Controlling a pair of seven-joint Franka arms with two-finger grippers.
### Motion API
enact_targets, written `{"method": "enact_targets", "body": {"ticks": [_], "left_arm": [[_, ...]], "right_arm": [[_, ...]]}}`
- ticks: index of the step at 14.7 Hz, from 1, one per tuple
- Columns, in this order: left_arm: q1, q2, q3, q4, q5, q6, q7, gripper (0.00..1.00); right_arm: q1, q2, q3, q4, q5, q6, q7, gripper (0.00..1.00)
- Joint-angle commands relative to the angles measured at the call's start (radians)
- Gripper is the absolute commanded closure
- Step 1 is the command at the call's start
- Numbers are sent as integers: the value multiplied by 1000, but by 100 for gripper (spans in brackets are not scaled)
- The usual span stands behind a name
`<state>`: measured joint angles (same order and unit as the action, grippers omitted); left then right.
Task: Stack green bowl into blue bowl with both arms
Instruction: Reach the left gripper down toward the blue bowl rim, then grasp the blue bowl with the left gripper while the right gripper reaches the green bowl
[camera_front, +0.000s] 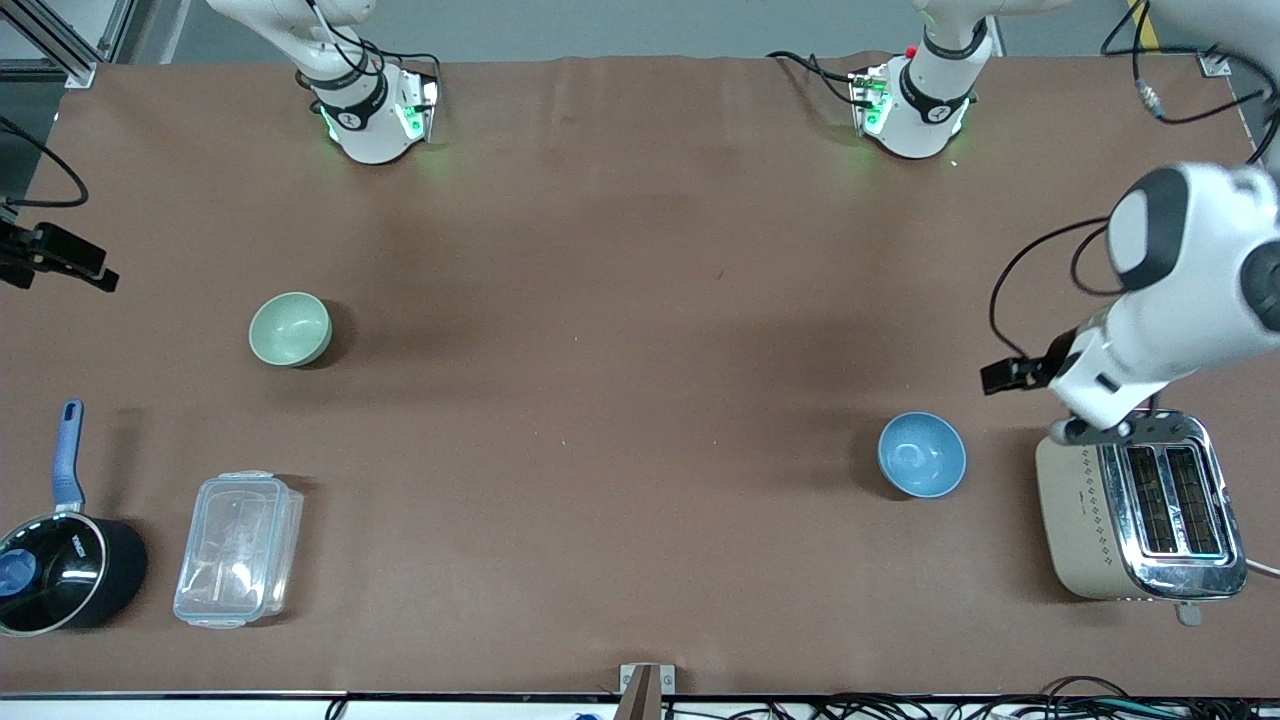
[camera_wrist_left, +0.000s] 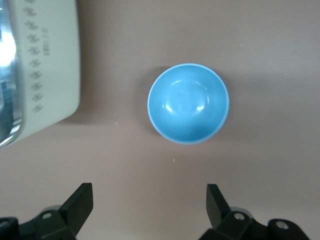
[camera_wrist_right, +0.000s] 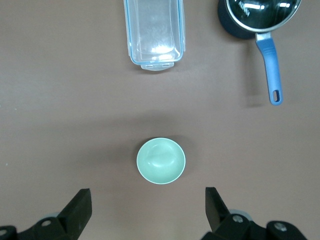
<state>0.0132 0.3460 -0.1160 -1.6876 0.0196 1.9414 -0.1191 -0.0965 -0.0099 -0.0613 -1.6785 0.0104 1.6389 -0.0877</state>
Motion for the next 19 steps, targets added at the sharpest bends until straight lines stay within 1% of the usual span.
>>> {"method": "enact_targets", "body": {"ticks": [1, 3, 5, 6, 7, 8, 11, 13, 14, 15, 17, 18, 19], "left_arm": [[4, 85, -1, 9, 19, 80, 12, 0], [-1, 143, -1, 16, 23, 129, -2, 0], [8, 207, -1, 20, 68, 194, -1, 1], [13, 234, -1, 22, 84, 235, -2, 5], [19, 260, -1, 28, 86, 249, -4, 12], [21, 281, -2, 49, 77, 248, -5, 20], [21, 317, -5, 60, 74, 249, -5, 43], [21, 327, -4, 60, 51, 249, -17, 60], [19, 330, -4, 60, 34, 249, -17, 72], [18, 332, -4, 60, 23, 249, -17, 79], [8, 332, -10, 71, 7, 249, -20, 96], [5, 330, -16, 103, -9, 239, -33, 99], [-4, 324, -28, 117, -13, 202, -34, 99]], "right_arm": [[-34, -76, 6, -157, -12, 74, 5, 0], [-52, -136, 6, -287, -7, 139, 0, 0], [-58, -180, 5, -407, -6, 194, 0, 0], [-75, -202, 5, -468, -6, 223, 0, 0], [-91, -217, 5, -534, -6, 263, 0, 0], [-94, -217, 1, -578, -6, 281, -1, 0], [-111, -209, -9, -671, 0, 346, -3, 1], [-123, -199, -11, -752, 3, 480, -27, 2], [-130, -176, -9, -783, 8, 545, -41, 3], [-132, -144, -11, -796, 28, 591, -50, 3], [-150, -58, -9, -794, 95, 618, -105, 4], [-164, -18, -11, -796, 136, 651, -157, 5], [-172, 19, -11, -796, 161, 671, -197, 5]]}}
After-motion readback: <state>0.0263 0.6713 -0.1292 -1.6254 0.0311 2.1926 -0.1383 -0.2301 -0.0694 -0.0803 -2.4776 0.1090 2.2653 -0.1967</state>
